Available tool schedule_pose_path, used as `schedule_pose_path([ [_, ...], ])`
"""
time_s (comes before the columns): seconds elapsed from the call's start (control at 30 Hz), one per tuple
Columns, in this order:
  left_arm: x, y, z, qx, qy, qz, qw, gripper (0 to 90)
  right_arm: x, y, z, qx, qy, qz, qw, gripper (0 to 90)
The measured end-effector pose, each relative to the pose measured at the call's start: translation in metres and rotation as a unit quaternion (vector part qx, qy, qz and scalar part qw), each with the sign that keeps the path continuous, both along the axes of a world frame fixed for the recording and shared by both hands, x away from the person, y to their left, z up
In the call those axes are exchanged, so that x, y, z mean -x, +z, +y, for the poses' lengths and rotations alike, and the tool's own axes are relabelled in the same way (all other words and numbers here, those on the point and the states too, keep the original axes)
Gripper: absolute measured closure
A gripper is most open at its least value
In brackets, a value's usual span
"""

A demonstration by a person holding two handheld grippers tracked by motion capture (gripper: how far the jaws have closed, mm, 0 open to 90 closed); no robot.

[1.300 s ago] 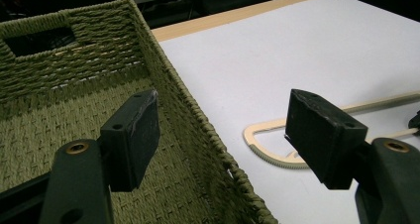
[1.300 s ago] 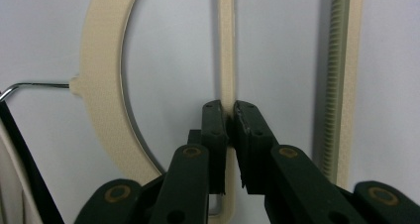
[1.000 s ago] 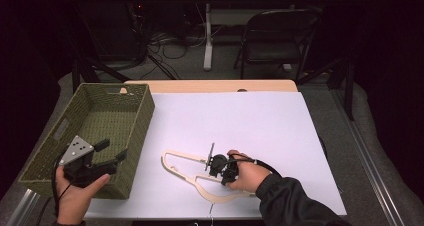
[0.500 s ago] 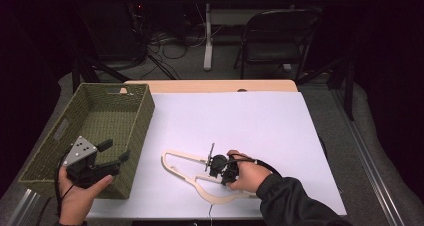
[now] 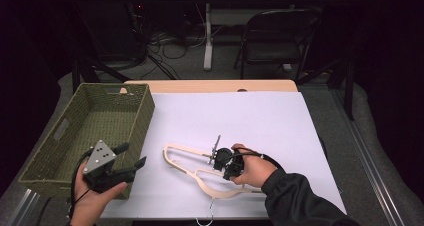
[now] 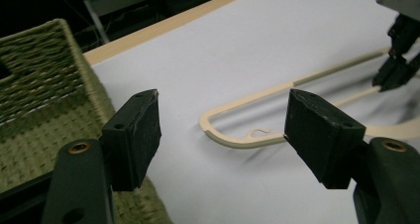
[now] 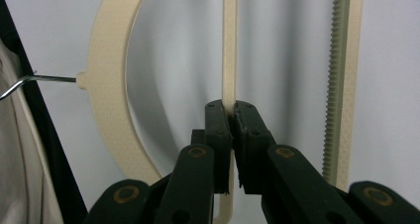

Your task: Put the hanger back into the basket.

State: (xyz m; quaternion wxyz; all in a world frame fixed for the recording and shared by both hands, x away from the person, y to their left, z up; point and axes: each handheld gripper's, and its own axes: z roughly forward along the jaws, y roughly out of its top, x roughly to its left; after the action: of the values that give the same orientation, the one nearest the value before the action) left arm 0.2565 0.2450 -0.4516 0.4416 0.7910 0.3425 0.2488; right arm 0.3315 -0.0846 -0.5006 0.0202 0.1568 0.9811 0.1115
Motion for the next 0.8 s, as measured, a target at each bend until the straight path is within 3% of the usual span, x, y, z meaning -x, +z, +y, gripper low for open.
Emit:
schedule_pose_path([
  [0.2, 0.001, -0.012, -0.025, -0.014, -0.047, 0.008, 0.9988, 30.1, 0.000, 0.007, -0.003, -0.001, 0.003, 0.001, 1.0000, 85.4],
  [0.33, -0.001, -0.023, -0.040, -0.009, -0.073, 0.022, 0.9971, 30.1, 0.000, 0.011, -0.005, 0.000, 0.003, 0.002, 1.0000, 85.5],
  [0.6, -0.006, -0.047, -0.061, -0.030, -0.097, 0.033, 0.9943, 28.9, 0.000, 0.014, -0.009, -0.009, -0.002, 0.005, 0.9999, 85.5],
  [0.8, -0.006, -0.057, -0.072, -0.049, -0.110, 0.023, 0.9924, 25.1, -0.001, 0.018, -0.009, -0.009, 0.004, -0.001, 1.0000, 85.4],
])
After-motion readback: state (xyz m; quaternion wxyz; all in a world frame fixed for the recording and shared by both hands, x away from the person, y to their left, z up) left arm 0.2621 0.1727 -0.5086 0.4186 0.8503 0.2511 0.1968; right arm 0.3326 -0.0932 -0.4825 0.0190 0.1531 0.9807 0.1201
